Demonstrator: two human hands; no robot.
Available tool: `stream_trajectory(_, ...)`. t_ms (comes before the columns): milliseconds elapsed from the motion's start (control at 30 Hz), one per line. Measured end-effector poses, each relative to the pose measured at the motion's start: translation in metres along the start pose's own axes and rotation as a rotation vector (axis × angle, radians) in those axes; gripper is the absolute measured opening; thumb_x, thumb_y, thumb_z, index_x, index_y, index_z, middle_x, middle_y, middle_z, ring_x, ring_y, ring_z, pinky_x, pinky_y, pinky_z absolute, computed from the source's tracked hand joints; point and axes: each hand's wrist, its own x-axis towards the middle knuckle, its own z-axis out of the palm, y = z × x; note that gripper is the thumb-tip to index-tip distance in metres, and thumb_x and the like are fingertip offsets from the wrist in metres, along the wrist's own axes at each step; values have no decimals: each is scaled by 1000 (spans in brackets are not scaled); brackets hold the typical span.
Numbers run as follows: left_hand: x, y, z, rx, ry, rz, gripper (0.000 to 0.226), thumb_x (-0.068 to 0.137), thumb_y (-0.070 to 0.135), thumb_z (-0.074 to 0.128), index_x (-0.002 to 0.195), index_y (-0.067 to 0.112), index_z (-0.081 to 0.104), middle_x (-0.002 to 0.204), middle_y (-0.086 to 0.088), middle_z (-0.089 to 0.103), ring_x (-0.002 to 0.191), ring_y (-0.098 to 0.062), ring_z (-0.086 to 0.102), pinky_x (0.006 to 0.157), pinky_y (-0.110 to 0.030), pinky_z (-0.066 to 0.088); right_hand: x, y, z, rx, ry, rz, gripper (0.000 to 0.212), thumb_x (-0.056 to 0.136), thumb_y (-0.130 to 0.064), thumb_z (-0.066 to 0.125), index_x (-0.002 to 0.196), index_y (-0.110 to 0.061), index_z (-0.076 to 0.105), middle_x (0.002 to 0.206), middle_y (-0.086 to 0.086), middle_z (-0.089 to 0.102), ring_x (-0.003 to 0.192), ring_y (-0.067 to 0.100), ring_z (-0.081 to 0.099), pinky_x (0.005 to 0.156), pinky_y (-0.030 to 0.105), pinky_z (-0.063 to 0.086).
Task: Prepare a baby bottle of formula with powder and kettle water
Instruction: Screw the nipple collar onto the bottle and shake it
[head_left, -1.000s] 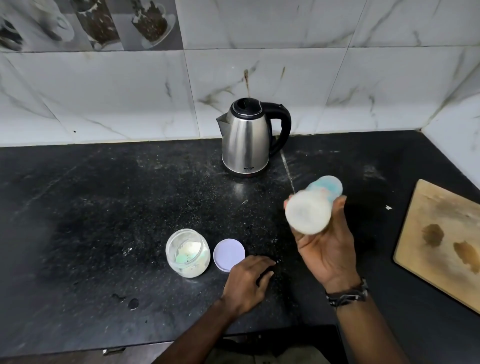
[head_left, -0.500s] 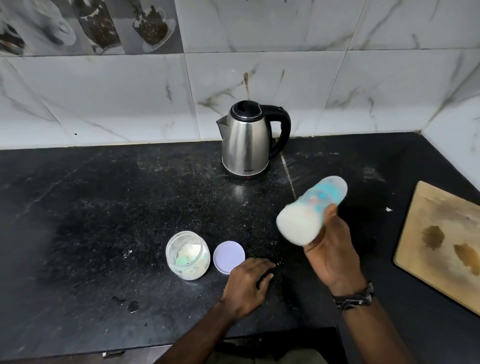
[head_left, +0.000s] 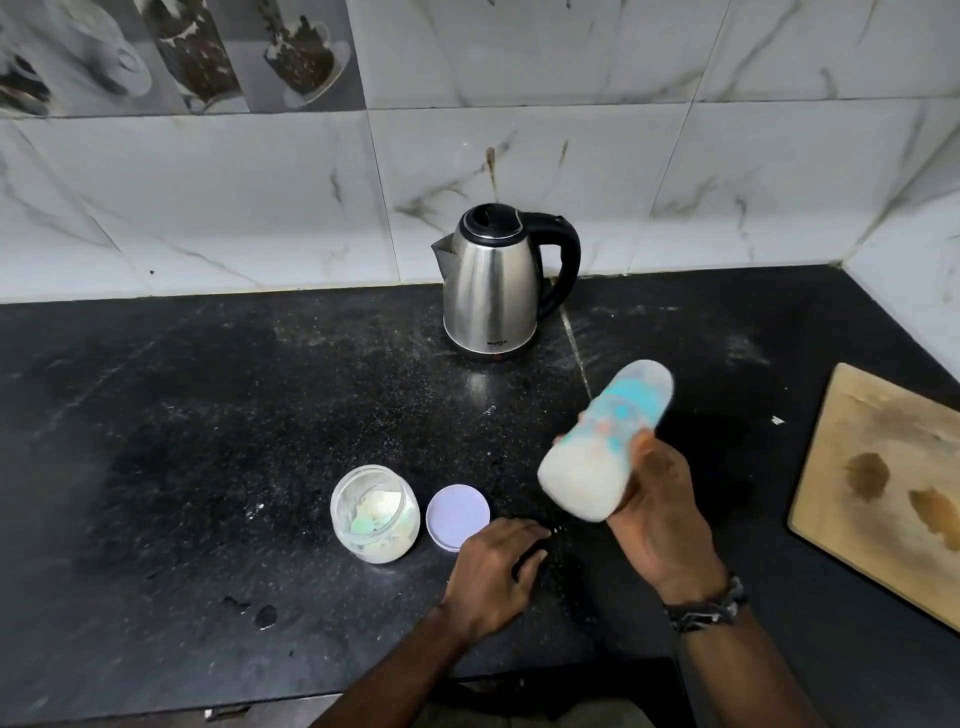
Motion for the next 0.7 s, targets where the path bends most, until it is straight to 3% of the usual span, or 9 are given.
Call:
stream_trajectory(100,0,0,2,4,4,-10,23,91,16,74,115,16,74,114,3,76,101,-15,69,91,-21,51,3,-5,-2,24,20,-16,70,46,-59,95,97,-15,79,105,4,78,98,19,74,78,33,62)
stream_trajectory(200,-2,1,2,-14,5,-7,25,90,14,75,114,16,74,112,3,76,99,-14,67,89,-20,49,3,-6,-1,-196,-21,-37,71,44,-60,95,94,-12,79,98,9,78,94,28,75,81,42,62)
stream_trajectory(267,-1,0,1,-16,4,-2,24,90,14,75,114,16,74,112,3,76,100,-15,68,90,-20,50,2,-7,0,-6,-11,-29,69,48,-60,94,98,-15,80,106,7,77,104,30,71,91,46,59)
stream_trajectory(333,0,0,2,-8,10,-10,23,91,15,75,114,16,75,113,4,76,102,-15,69,91,-21,51,4,-9,2,89,20,-42,75,48,-60,93,103,-13,77,107,3,77,103,22,73,84,37,61)
stream_trajectory(367,-1,0,2,-3,12,-13,23,91,14,75,114,16,75,113,4,76,102,-15,69,91,-20,50,6,-8,1,-25,44,-46,79,46,-62,93,102,-10,74,102,4,78,97,20,75,79,36,62)
stream_trajectory(433,-2,1,2,-11,13,-12,24,90,13,76,113,16,75,112,3,76,101,-14,68,91,-18,48,5,-5,2,-233,24,-60,79,44,-63,94,97,-8,74,98,10,78,92,26,75,79,44,63)
stream_trajectory(500,-1,0,2,-17,10,-3,24,90,14,76,113,16,75,112,3,76,101,-14,68,91,-19,49,4,-5,0,-150,7,-62,70,48,-61,93,97,-13,79,103,10,77,98,29,73,90,51,59)
stream_trajectory(600,-1,0,2,-2,14,-9,22,92,16,73,114,16,74,114,3,76,102,-15,69,91,-22,52,7,-10,-2,24,47,-74,72,52,-61,92,106,-15,75,109,2,77,102,18,73,83,37,62)
stream_trajectory(700,-2,1,2,-7,10,-14,23,91,16,74,115,17,75,114,3,76,102,-14,69,91,-21,51,6,-13,-4,-292,46,-135,77,47,-63,92,99,-11,73,96,4,79,89,18,76,73,29,61)
